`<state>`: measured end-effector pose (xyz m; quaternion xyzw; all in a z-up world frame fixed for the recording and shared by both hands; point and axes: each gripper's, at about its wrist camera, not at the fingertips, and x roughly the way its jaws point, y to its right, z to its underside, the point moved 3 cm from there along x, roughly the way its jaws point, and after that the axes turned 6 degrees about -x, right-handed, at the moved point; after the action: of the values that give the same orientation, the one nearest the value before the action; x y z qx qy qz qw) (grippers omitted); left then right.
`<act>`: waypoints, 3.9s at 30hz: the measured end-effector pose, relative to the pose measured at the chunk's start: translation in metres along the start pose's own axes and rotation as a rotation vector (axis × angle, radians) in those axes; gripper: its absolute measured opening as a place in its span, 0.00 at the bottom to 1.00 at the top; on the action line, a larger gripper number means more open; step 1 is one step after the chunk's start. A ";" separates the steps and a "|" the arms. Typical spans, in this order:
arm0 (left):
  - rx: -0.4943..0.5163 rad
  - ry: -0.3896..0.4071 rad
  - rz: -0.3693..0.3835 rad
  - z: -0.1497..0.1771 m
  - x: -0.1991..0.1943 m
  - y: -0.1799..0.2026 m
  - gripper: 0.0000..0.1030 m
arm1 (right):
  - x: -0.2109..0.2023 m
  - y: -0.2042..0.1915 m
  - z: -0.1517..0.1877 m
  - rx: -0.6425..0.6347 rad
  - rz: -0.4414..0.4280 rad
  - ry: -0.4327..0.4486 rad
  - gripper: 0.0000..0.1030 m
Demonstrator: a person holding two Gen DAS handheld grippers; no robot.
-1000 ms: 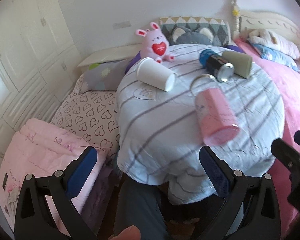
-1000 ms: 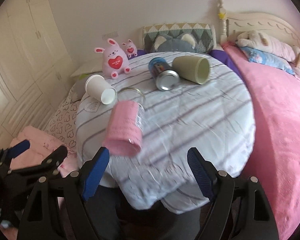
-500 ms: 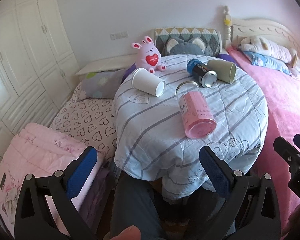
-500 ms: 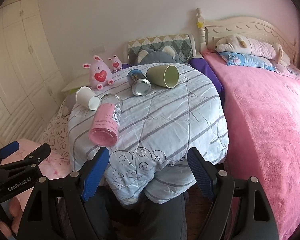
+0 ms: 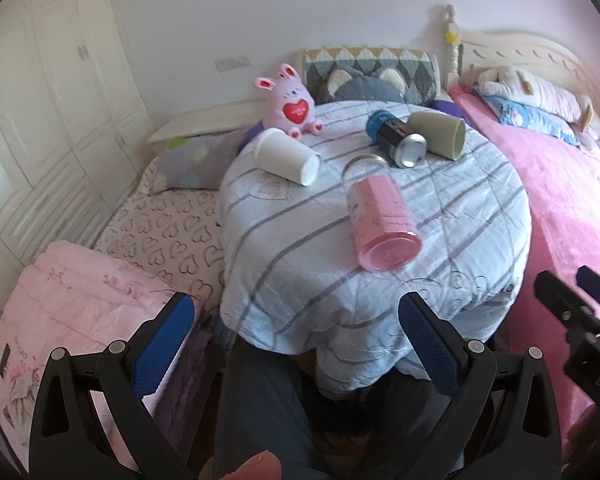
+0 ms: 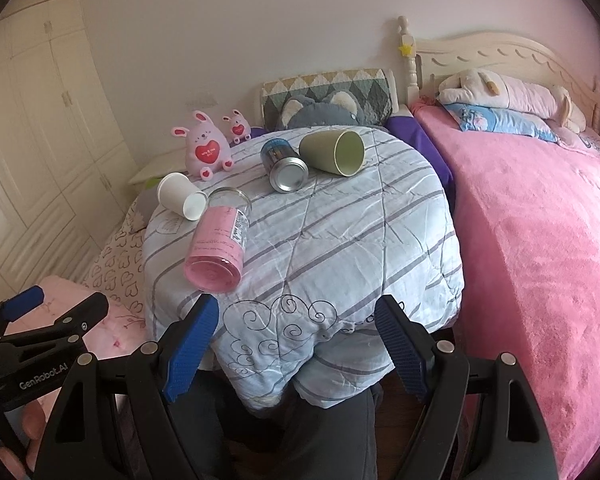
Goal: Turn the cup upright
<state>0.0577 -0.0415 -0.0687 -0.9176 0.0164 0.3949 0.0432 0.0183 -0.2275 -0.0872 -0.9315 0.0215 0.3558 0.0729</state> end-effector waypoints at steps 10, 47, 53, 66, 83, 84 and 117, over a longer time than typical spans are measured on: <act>0.035 -0.096 0.025 -0.038 0.036 0.050 1.00 | 0.023 0.039 -0.015 0.058 -0.020 -0.041 0.79; -0.196 -0.520 0.123 -0.081 0.218 0.075 0.69 | 0.149 0.075 -0.057 0.072 -0.102 -0.214 0.79; -0.139 -0.456 0.162 -0.085 0.205 0.081 0.68 | 0.145 0.075 -0.057 0.069 -0.098 -0.214 0.79; 0.016 0.300 0.113 -0.114 0.142 0.089 0.69 | 0.128 0.076 -0.050 0.083 -0.074 -0.202 0.79; 0.045 0.458 0.145 -0.043 0.140 0.088 0.70 | 0.100 0.062 -0.011 0.080 0.011 -0.231 0.79; 0.049 0.457 0.142 -0.041 0.139 0.087 0.70 | 0.098 0.059 -0.008 0.076 0.015 -0.231 0.79; 0.133 0.394 0.146 -0.041 0.017 0.057 1.00 | -0.023 0.007 -0.014 -0.004 0.070 0.016 0.79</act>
<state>0.0952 -0.1022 -0.0563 -0.9685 0.1170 0.2083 0.0707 0.0100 -0.2365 -0.0619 -0.9331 0.0536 0.3508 0.0583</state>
